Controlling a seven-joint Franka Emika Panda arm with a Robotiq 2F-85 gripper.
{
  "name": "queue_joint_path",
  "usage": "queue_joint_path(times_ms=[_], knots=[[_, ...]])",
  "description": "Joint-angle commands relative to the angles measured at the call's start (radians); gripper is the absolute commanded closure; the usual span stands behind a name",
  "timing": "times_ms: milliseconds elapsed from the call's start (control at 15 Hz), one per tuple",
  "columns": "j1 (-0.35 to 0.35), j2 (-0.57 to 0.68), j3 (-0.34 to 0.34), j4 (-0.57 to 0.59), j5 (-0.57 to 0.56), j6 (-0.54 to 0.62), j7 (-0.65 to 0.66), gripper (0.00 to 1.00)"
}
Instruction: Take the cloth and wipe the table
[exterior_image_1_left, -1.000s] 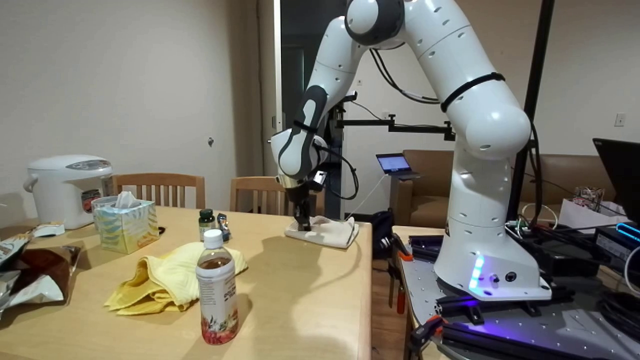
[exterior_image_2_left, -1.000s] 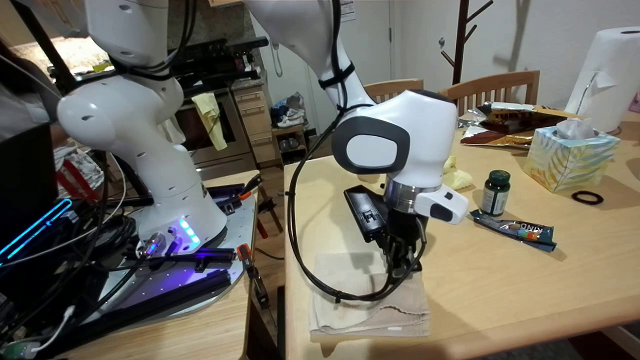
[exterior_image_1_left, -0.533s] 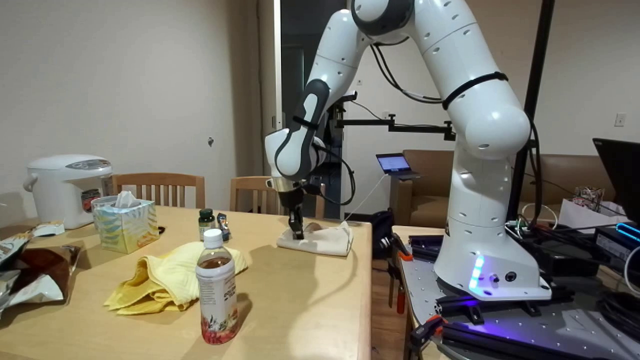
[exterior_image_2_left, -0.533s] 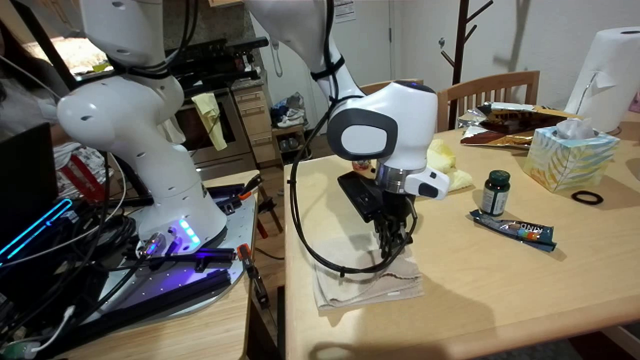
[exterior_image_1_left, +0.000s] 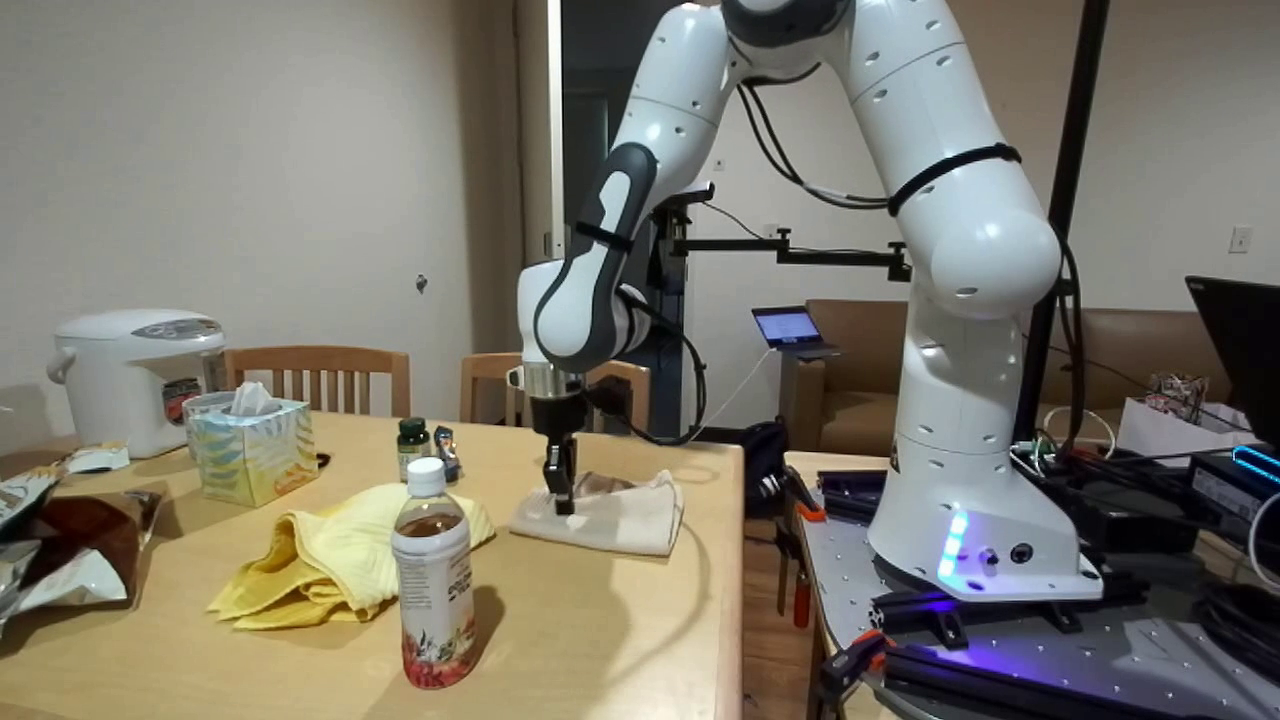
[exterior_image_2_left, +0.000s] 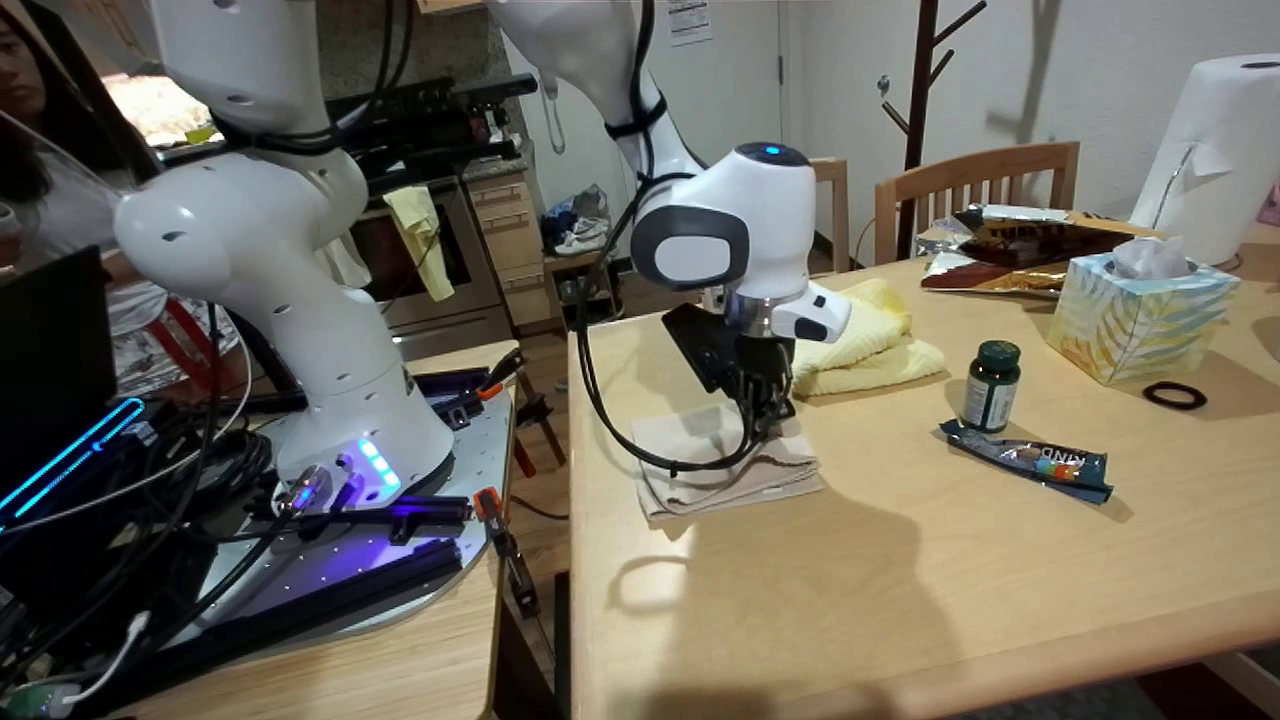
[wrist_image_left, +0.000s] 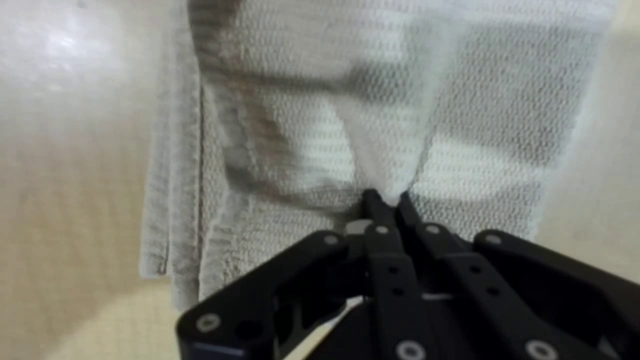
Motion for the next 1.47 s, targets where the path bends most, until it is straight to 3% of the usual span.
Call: queue_joint_path(times_ms=[0, 400, 667, 1200, 1400], knots=[[0.001, 0.094, 0.085, -0.026, 0.097, 0.102, -0.018, 0.99], [-0.034, 0.098, 0.11, -0.051, 0.189, 0.123, -0.011, 0.99], [-0.057, 0.073, 0.068, -0.066, 0.237, 0.106, 0.003, 0.99], [-0.03, 0.038, -0.186, -0.021, 0.09, -0.028, 0.069, 0.99], [-0.053, 0.057, -0.238, 0.009, 0.046, -0.074, 0.045, 0.99]])
